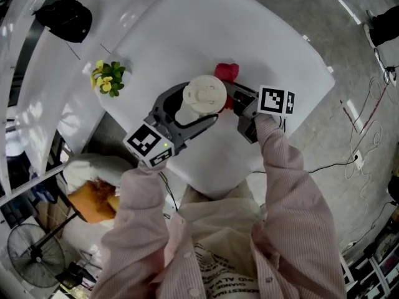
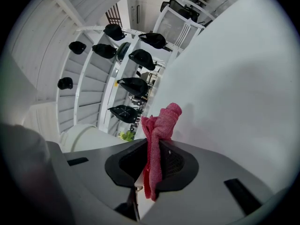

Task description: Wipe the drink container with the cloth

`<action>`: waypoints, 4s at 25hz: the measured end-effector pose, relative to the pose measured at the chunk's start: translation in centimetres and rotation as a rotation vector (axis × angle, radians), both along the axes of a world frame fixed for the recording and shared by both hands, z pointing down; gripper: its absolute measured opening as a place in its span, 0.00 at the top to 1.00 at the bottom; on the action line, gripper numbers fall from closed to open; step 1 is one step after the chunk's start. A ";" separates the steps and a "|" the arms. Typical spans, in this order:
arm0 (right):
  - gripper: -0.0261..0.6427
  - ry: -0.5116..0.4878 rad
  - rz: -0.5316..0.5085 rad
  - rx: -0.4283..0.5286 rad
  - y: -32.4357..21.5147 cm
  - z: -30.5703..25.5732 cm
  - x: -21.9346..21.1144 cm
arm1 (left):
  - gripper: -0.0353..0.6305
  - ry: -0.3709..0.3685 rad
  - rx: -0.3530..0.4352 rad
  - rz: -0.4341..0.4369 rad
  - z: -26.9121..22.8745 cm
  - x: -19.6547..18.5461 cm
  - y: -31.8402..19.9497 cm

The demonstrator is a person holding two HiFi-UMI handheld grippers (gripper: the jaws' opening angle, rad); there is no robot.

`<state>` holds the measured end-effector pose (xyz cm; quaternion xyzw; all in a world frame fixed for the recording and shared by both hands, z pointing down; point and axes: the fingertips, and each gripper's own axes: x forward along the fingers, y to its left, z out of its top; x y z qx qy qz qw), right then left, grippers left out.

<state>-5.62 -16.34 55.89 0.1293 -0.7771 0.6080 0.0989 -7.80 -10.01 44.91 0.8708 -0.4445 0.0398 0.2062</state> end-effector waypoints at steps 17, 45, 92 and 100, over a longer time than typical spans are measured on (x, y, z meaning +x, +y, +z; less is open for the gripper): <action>0.89 -0.017 -0.308 0.203 -3.4 -7.2 -1.9 | 0.35 -0.008 -0.013 0.003 0.0 -0.2 0.0; 0.89 -0.015 -1.099 0.210 1.0 -13.2 -7.1 | 0.35 -0.015 -0.016 0.033 -0.1 0.1 -0.1; 0.89 0.015 -1.092 -0.206 2.3 -4.2 -8.0 | 0.35 0.051 -0.046 0.031 -0.1 0.2 0.0; 0.89 0.063 -1.078 -0.217 2.4 -1.9 -7.9 | 0.35 0.057 -0.049 0.032 -0.2 0.1 0.0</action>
